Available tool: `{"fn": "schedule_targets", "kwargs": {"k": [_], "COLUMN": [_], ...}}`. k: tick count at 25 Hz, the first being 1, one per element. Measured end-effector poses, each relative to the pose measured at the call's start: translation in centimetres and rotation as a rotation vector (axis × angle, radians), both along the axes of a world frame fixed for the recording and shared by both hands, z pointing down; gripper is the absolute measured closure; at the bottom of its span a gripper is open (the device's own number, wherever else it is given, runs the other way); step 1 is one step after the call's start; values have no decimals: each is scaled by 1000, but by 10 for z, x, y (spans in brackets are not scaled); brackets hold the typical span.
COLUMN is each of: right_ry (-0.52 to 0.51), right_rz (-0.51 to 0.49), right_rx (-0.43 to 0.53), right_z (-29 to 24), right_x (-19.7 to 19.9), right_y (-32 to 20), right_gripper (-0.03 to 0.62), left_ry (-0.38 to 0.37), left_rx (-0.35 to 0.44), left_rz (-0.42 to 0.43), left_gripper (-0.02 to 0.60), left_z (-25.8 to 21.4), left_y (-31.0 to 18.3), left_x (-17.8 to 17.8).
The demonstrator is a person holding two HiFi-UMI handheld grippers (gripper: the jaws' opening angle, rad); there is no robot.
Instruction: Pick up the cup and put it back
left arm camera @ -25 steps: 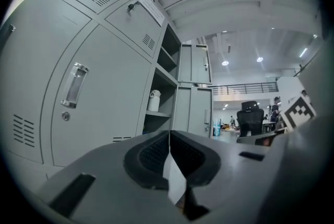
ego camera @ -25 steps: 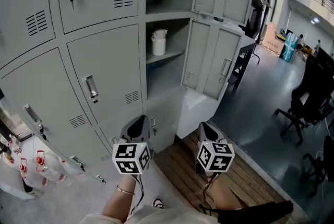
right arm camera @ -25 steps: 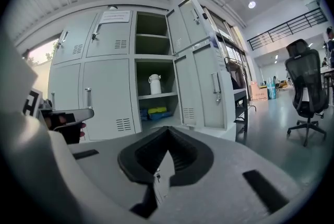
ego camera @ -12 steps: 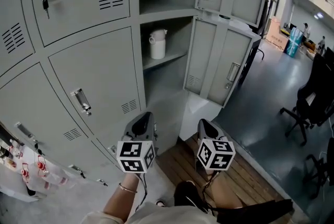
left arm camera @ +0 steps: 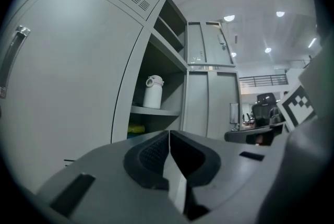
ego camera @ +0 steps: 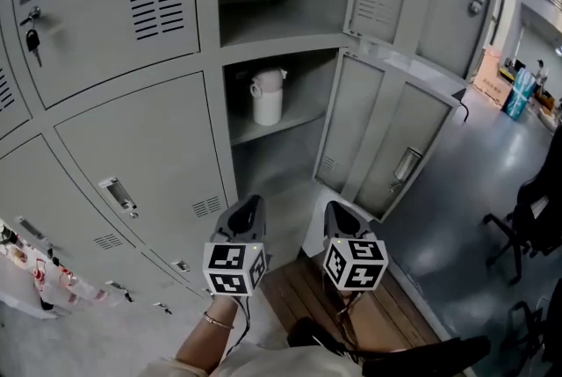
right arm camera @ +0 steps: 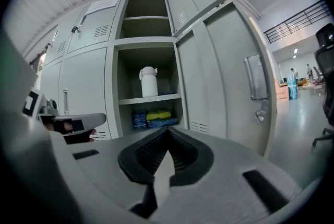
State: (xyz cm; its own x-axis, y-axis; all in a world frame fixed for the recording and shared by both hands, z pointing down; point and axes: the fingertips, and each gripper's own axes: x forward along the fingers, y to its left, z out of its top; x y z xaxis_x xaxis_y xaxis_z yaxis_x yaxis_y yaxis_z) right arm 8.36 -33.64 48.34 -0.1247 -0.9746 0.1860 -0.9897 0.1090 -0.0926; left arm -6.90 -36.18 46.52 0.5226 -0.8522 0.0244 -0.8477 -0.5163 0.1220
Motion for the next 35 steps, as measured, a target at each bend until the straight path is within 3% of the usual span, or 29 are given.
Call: {"fn": "schedule_targets", "kwargs": {"k": [8, 19, 32, 34, 35], "right_ry": [41, 60, 44, 39, 37], "right_rz": [-155, -220, -230, -229, -229], "right_rx": [46, 63, 55, 56, 56], "right_z": [-65, -71, -64, -64, -64], "right_x": [7, 25, 41, 41, 41], "right_y": [-49, -60, -62, -62, -62], "right_gripper": [603, 603, 603, 603, 603], "left_ry": [-12, -21, -38, -39, -43], "left_rx": [-52, -37, -10, -16, -18], "left_rz": [-142, -263, -268, -253, -248], "left_gripper": [571, 571, 563, 475, 463], "left_z": [-33, -38, -42, -43, -43], "left_y": [-20, -28, -24, -23, -23], "left_x": [16, 16, 34, 36, 37]}}
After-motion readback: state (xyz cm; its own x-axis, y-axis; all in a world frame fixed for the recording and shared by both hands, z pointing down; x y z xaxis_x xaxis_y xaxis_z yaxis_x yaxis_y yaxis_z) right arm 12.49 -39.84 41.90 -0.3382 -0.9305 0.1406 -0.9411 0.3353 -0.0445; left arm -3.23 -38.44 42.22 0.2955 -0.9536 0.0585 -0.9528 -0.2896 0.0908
